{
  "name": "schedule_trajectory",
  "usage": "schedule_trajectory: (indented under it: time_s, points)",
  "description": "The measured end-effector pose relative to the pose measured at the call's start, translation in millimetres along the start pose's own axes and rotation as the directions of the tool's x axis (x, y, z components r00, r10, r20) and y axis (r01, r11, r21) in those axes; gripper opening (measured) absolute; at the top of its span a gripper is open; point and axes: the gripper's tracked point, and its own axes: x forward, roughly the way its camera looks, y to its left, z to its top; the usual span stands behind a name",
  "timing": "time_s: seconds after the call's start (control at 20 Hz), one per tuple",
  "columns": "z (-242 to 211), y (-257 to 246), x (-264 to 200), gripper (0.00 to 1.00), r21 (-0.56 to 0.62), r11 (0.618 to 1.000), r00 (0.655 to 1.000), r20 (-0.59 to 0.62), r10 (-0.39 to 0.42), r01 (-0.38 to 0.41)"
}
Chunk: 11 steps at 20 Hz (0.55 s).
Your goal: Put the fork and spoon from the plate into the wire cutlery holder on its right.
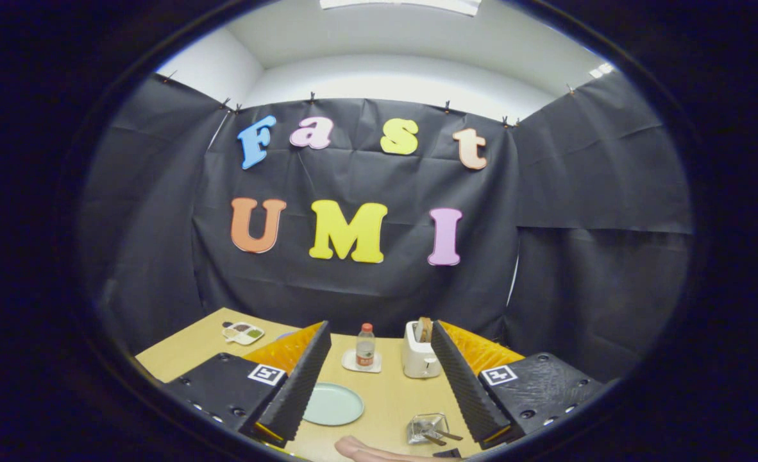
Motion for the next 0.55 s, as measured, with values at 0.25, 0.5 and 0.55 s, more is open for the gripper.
schedule_trajectory:
  time_s: [0.25,0.5,0.55]
  points:
    - [-0.9,-0.3,-0.7,0.95,-0.015,1.000,1.000,0.000,-0.003,0.003]
    - [-0.8,0.4,-0.9,0.95,-0.030,0.999,1.000,-0.002,0.012,-0.012]
    - [-0.6,0.6,-0.8,0.95,-0.035,0.999,1.000,-0.002,0.016,-0.017]
